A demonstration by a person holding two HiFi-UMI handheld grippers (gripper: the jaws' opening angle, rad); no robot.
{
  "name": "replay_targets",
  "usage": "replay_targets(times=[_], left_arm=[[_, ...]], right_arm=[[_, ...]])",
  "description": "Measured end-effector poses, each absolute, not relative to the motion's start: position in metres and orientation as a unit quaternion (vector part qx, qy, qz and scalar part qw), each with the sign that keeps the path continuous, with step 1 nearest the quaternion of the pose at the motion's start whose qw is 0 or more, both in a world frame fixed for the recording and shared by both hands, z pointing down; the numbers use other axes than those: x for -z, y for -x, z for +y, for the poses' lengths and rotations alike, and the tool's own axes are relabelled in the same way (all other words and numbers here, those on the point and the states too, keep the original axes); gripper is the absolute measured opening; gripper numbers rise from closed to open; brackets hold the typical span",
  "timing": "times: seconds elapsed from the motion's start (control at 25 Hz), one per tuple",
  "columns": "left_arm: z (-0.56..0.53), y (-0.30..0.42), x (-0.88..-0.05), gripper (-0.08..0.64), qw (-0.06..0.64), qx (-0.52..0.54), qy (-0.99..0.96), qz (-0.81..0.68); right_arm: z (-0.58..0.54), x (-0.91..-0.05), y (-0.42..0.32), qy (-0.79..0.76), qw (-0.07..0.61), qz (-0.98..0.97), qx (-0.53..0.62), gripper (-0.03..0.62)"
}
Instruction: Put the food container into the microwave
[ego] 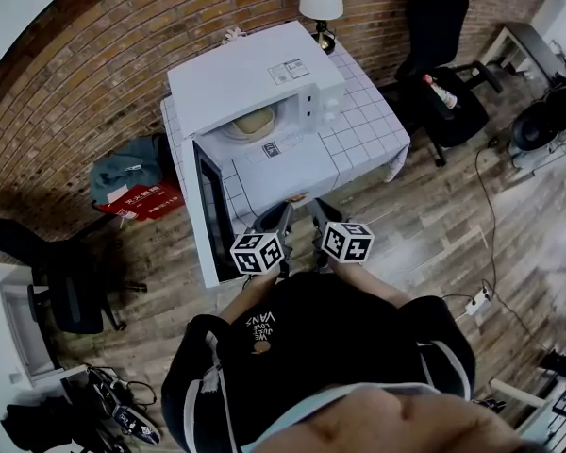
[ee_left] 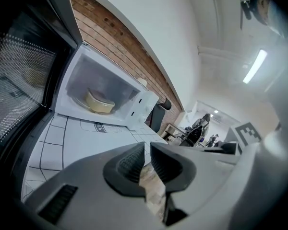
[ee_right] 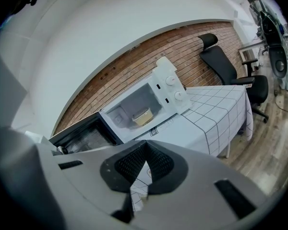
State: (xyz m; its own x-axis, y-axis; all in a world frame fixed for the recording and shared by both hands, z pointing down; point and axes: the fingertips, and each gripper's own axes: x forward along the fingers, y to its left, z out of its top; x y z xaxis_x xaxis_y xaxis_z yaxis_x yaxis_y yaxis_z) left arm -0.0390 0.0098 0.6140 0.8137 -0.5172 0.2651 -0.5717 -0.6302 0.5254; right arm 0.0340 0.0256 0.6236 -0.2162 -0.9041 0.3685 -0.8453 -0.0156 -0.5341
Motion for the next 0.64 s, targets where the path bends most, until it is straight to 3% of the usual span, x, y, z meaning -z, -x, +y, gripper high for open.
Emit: replay_targets(times=[0.64], left_arm=[[0.009, 0.0407, -0.6156, 0.044, 0.309, -0.047, -0.901, -0.3]], right_arm=[[0.0232, -0.6249, -0.0305, 0.623, 0.035, 0.701, 0.345, 0.005]])
